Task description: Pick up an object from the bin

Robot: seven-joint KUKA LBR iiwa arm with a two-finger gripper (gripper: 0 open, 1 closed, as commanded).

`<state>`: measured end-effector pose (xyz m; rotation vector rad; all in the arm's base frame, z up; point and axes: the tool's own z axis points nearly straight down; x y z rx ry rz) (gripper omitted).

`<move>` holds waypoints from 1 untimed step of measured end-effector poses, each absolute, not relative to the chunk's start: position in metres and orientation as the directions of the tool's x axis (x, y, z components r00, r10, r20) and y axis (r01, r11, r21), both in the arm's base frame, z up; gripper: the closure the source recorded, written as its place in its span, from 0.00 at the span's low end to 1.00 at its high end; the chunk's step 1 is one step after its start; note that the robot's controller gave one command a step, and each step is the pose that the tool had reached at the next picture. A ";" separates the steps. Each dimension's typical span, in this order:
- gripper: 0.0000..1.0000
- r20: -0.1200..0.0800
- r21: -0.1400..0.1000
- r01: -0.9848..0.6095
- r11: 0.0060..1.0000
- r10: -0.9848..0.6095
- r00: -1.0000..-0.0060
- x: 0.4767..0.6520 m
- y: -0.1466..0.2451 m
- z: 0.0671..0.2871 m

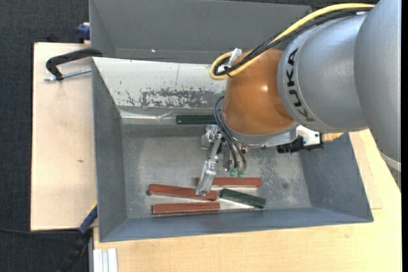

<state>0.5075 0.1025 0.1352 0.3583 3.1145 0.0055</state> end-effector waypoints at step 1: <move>1.00 0.001 0.001 0.035 0.999 0.035 -0.999 0.495 0.123 0.070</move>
Offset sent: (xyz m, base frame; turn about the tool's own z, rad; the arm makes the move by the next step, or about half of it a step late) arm 0.0000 0.0000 0.0000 0.0000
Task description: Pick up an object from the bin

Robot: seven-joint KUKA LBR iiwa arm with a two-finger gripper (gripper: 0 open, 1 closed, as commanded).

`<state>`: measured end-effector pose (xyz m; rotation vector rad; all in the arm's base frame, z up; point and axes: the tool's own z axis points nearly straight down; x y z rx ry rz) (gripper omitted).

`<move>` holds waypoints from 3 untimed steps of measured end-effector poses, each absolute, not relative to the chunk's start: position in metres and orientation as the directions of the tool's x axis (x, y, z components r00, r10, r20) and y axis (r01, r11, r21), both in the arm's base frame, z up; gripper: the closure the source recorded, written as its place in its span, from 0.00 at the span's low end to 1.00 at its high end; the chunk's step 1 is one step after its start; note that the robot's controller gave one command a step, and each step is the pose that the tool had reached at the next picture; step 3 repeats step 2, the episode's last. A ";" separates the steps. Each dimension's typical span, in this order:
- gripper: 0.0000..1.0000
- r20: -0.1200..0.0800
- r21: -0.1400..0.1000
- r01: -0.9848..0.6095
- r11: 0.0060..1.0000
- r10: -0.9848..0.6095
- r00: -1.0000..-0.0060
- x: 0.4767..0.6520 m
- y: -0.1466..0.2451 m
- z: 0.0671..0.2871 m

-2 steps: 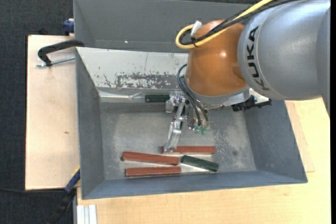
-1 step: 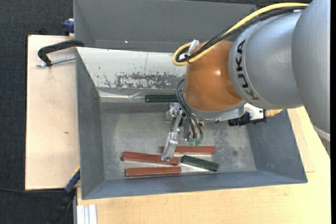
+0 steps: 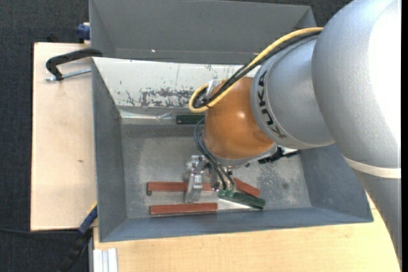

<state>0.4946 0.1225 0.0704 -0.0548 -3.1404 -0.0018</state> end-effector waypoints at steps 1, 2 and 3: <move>1.00 0.001 0.001 0.035 0.999 0.035 -0.999 0.495 0.122 0.071; 1.00 -0.007 0.002 -0.019 1.000 -0.019 -1.000 0.508 0.115 0.241; 1.00 -0.007 0.002 -0.019 1.000 -0.019 -1.000 0.508 0.115 0.241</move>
Offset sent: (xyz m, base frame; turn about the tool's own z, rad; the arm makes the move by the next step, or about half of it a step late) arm 0.0120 -0.0082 0.1683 -0.0537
